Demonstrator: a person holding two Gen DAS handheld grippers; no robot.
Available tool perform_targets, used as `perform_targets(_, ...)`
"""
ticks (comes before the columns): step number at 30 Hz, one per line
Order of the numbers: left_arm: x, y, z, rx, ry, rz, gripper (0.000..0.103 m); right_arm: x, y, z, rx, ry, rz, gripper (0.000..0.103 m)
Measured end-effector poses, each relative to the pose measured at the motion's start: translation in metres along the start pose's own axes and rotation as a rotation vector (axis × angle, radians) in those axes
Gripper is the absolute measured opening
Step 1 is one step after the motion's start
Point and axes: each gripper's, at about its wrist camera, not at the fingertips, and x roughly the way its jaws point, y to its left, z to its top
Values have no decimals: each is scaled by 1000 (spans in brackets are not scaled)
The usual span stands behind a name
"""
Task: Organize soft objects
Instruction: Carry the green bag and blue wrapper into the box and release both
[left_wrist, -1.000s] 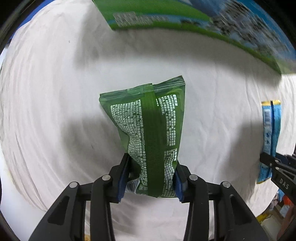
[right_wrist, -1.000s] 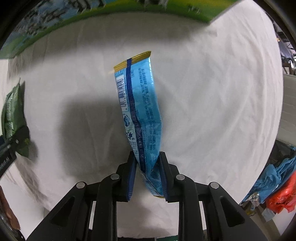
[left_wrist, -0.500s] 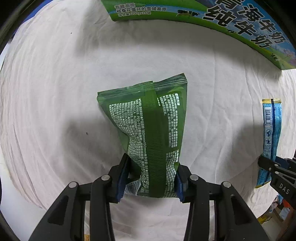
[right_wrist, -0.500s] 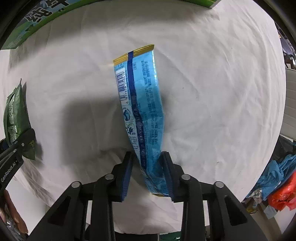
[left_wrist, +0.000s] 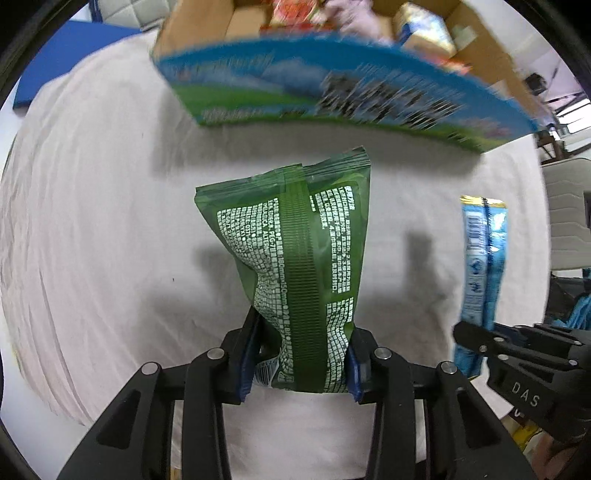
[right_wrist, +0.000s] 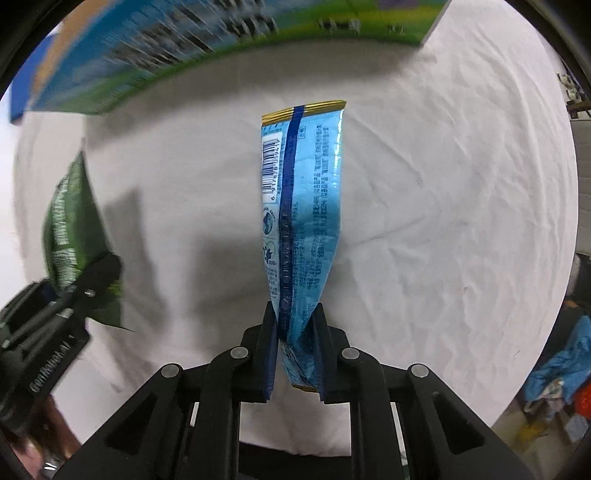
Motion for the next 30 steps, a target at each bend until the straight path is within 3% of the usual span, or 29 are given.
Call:
perform_targets(9, -81, -16, 9, 58, -132, -83, 36, -92, 16, -10, -36, -148, 110, 17)
perform_targets(13, -127, -15, 34, 75, -205, -111, 36, -140, 27, 5, -63, -212, 142, 17)
perform_targets(19, -162, -16, 80, 85, -299, -115, 36, -187, 48, 35, -103, -286, 170, 17)
perform_targets(23, -164, -9, 112, 76, -305, -121, 36, -198, 59, 71, -115, -306, 165, 17)
perform_targets(30, -143, 3, 170, 49, -213, -136, 36, -188, 71, 137, -110, -286, 155, 17)
